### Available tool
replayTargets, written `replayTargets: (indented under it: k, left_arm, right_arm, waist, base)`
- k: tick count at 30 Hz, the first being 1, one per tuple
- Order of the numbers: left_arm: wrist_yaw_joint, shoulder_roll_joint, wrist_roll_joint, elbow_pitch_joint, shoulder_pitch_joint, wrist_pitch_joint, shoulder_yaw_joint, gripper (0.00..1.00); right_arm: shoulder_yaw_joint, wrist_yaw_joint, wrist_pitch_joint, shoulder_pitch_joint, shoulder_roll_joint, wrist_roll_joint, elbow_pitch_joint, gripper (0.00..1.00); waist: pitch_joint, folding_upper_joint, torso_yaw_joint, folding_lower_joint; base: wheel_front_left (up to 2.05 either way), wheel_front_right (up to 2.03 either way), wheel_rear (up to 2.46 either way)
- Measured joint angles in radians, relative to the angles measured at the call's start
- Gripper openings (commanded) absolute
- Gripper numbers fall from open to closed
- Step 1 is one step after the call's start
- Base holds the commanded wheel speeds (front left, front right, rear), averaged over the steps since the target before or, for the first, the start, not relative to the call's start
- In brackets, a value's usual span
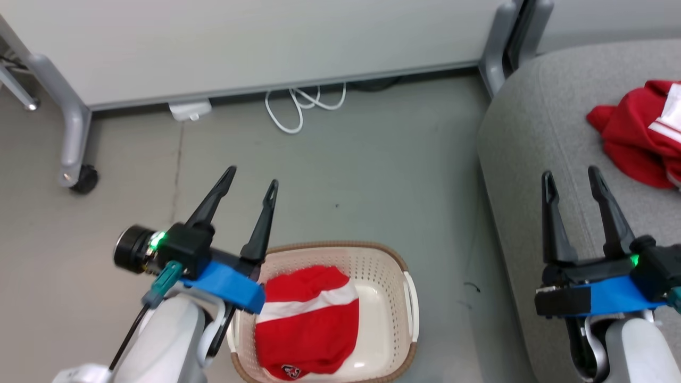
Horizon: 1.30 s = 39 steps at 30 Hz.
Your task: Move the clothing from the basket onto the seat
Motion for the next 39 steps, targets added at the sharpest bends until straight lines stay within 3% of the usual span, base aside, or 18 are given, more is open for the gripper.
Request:
replayTargets:
  k: [3,5,19,31,39]
  left_arm:
    - [0.000,0.021,-0.021,0.053,-0.071,0.000,-0.077,1.00]
    - [0.000,0.047,-0.042,0.143,-0.163,0.000,-0.184,1.00]
    - [0.000,0.075,-0.103,0.481,-0.414,0.000,-0.519,1.00]
    - [0.000,0.027,-0.138,0.760,-0.563,0.012,-0.730,1.00]
    - [0.000,0.014,-0.111,0.901,-0.660,0.064,-0.797,1.00]
  right_arm:
    - [0.006,0.000,0.000,-0.030,0.000,-0.008,-0.009,1.00]
    - [0.015,0.000,0.000,-0.072,0.000,-0.019,-0.022,1.00]
    - [0.041,0.000,0.000,-0.219,0.000,-0.051,-0.069,1.00]
    - [0.059,0.000,0.000,-0.290,0.000,-0.060,-0.110,1.00]
    - [0.067,0.000,0.000,-0.315,0.000,-0.060,-0.161,1.00]
  waist:
    - [0.043,0.0000,-0.008,0.0000]
    - [0.110,0.0000,-0.020,0.0001]
    - [0.365,0.0000,-0.069,0.0001]
    - [0.552,0.0000,-0.107,0.0001]
    - [0.659,0.0000,-0.133,0.0000]
  base:
    - [0.00,0.00,0.00]
    - [0.00,0.00,0.00]
    - [0.00,0.00,0.00]
    - [0.00,0.00,0.00]
    - [0.00,0.00,0.00]
